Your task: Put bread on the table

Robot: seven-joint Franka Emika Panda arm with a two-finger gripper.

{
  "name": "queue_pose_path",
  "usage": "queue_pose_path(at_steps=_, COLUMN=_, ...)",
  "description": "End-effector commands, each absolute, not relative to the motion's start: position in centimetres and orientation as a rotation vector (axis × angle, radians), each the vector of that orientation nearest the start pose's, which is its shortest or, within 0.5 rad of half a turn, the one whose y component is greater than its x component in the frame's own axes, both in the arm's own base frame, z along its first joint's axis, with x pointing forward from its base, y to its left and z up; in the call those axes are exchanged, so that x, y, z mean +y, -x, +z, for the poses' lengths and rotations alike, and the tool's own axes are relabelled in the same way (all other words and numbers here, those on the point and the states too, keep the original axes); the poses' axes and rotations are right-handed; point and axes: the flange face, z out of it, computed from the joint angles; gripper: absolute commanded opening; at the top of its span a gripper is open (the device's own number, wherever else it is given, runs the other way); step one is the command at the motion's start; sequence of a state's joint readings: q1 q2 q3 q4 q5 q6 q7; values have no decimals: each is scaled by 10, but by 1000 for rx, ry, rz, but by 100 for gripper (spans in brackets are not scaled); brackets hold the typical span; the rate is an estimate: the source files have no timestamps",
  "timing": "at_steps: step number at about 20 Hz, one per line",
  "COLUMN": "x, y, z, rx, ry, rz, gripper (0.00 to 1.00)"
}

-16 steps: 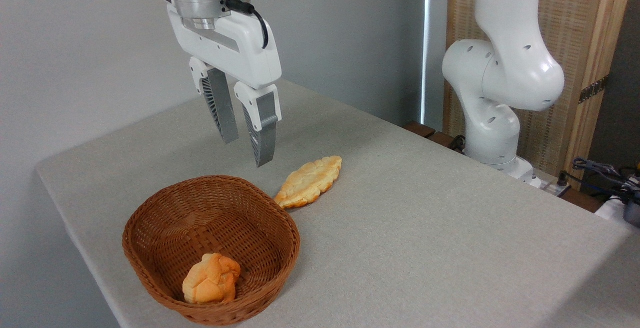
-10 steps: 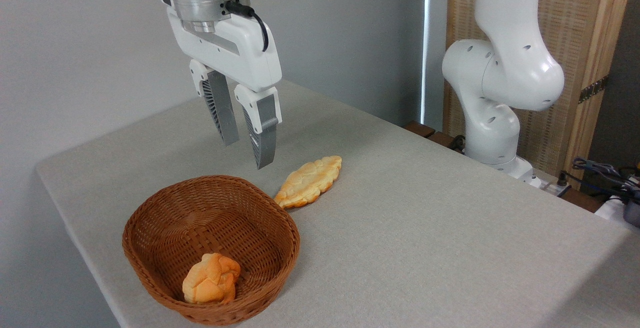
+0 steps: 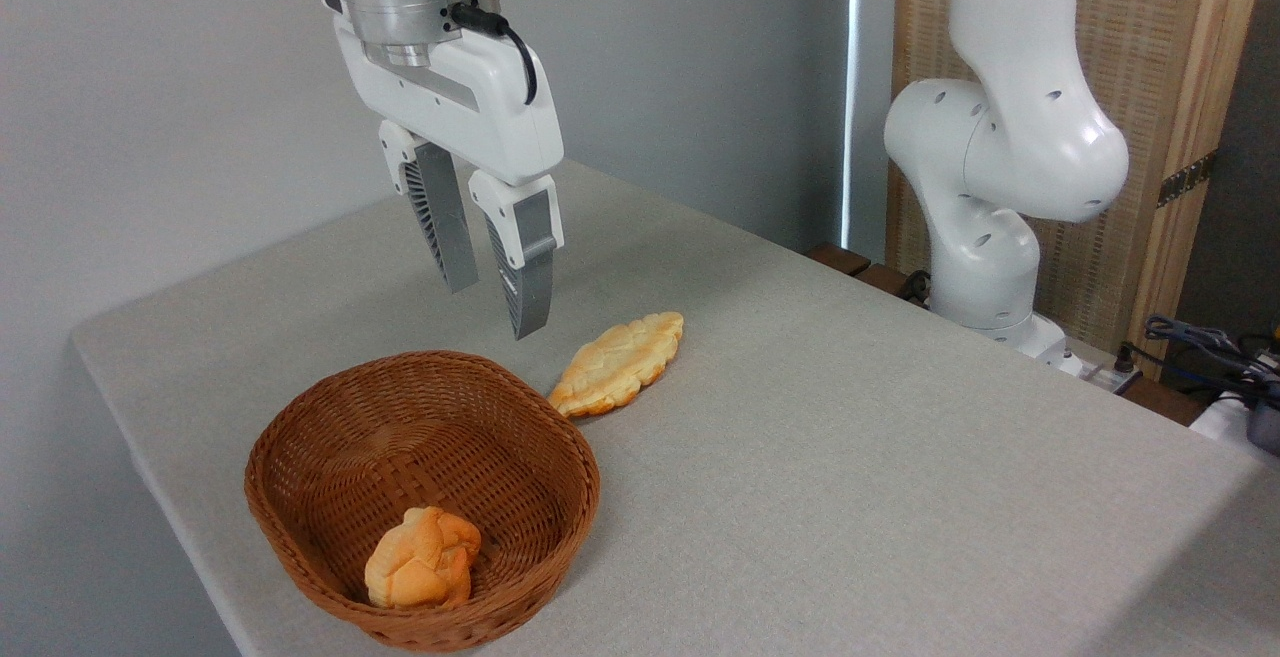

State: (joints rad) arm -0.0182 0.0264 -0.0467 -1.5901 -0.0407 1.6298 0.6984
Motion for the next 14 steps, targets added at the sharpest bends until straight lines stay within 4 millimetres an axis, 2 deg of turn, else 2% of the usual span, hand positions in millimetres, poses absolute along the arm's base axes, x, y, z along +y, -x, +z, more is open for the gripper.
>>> queue_pose_path(at_steps=1, x=-39, y=-566, z=608, rx=1157, ry=2947, rz=-48, gripper=100)
queue_pose_path(at_steps=8, x=-37, y=-578, z=612, rx=1137, ry=2912, rz=-202, gripper=100)
queue_pose_path(at_steps=14, x=-36, y=-590, z=597, rx=1116, ry=2877, rz=-336, gripper=100)
